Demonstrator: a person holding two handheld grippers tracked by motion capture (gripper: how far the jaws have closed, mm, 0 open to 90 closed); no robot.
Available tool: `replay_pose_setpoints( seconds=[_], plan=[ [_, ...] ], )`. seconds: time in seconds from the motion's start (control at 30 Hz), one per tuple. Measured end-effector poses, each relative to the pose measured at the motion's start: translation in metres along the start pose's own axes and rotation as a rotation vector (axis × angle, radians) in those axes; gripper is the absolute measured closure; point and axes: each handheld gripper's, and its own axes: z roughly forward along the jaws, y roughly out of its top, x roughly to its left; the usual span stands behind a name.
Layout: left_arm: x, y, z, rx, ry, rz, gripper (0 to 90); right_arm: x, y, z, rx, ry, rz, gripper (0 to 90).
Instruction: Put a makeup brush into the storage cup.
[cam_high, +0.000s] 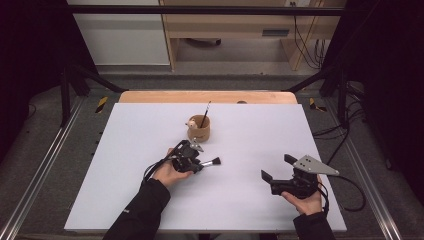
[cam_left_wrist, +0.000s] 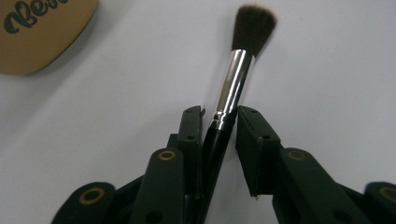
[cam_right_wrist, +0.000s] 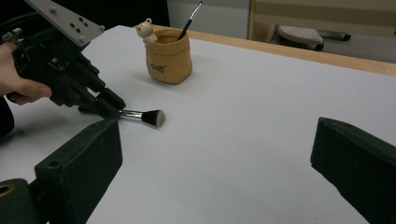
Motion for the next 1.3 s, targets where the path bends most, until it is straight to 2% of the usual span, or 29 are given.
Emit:
replay_pose_setpoints(
  seconds=[0.2,0.43,0.5,0.73,0.83,0.93,1.07,1.3],
  plan=[
    [-0.001,0.002,-0.002,0.030,-0.003,-0.013,77.6,0.000,0.001,-0.001,-0.003,-0.001,0.003,2.9],
    [-0.002,0.003,-0.002,0.045,-0.004,-0.015,77.6,0.000,0.001,-0.001,-0.003,0.000,0.002,2.9],
    [-0.003,0.003,-0.002,0.045,-0.014,-0.009,74.0,0.000,0.001,-0.001,-0.004,0.001,0.002,2.9],
    [-0.006,0.011,-0.012,0.036,0.006,0.049,51.7,-0.001,0.001,-0.002,-0.008,0.000,0.002,2.9],
    [-0.007,0.018,-0.018,0.048,0.023,0.075,44.5,-0.001,0.001,-0.002,-0.006,0.000,0.002,2.9],
    [-0.007,0.025,-0.021,0.065,0.028,0.078,38.7,-0.001,0.001,-0.002,-0.007,0.001,0.000,2.9],
    [-0.007,0.032,-0.017,0.113,0.037,0.092,35.8,-0.001,0.001,-0.002,-0.006,0.001,0.001,2.9],
    [-0.010,0.038,-0.008,0.169,0.028,0.098,38.5,-0.001,0.001,-0.002,-0.006,0.002,0.002,3.0]
  ],
)
